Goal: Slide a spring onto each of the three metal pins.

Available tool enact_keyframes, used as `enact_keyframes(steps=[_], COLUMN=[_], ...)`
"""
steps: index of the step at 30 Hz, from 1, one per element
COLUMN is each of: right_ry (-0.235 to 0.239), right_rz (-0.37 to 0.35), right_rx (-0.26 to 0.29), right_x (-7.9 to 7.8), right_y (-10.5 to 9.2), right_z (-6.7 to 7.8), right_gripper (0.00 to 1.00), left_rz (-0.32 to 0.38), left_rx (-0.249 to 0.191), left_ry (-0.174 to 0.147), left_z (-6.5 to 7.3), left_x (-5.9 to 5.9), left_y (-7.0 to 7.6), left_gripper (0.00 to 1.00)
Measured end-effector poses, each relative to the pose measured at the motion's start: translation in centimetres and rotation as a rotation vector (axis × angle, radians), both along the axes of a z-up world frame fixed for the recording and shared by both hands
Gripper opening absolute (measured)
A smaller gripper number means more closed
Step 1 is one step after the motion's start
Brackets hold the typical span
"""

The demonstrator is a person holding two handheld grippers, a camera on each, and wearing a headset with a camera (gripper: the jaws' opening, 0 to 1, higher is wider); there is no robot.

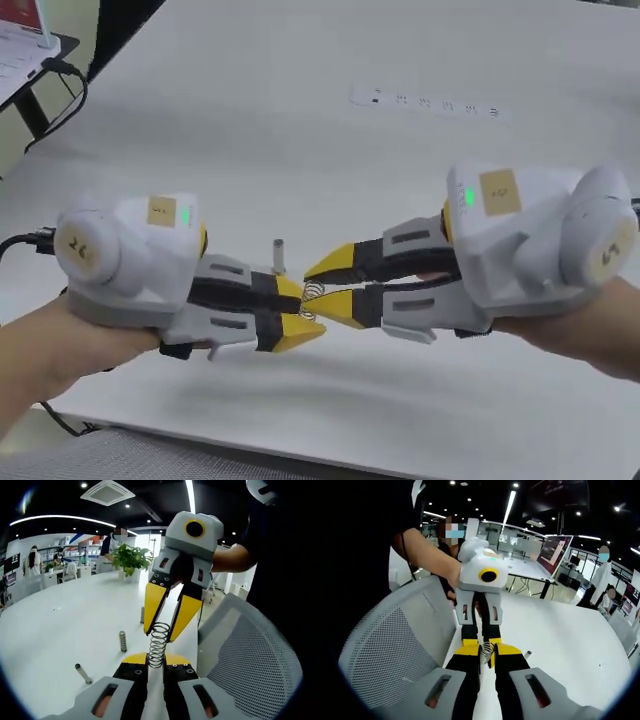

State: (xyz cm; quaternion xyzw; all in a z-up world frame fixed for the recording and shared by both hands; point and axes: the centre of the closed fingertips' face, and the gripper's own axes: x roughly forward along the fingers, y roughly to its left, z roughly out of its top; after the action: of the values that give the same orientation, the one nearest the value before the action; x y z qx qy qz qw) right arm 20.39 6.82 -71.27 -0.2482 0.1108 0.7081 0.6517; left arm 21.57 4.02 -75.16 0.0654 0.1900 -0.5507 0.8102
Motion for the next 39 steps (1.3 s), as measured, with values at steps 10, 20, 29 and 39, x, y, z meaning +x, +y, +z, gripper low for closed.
enact_keyframes(steps=[10, 20, 29, 39], right_ry=[-0.023, -0.026, -0.025, -0.028], right_rz=[0.001, -0.016, -0.032, -0.044], right_rx=[-0.017, -0.013, -0.017, -0.020], right_x=[0.6, 1.2, 1.7, 2.1], right_y=[0.2, 0.1, -0.2, -0.3], right_z=[-0.1, 0.0, -0.2, -0.4], right_gripper=[0.07, 0.07, 0.07, 0.07], left_rz=[0.023, 0.060, 0.115, 0.184], left_rx=[-0.017, 0.008, 0.018, 0.038], left_ry=[-0.009, -0.016, -0.017, -0.016], left_z=[0.2, -0.3, -0.5, -1.0], left_x=[0.5, 1.1, 1.5, 1.8], left_y=[0.4, 1.7, 3.5, 5.8], left_gripper=[0.10, 0.18, 0.24, 0.34])
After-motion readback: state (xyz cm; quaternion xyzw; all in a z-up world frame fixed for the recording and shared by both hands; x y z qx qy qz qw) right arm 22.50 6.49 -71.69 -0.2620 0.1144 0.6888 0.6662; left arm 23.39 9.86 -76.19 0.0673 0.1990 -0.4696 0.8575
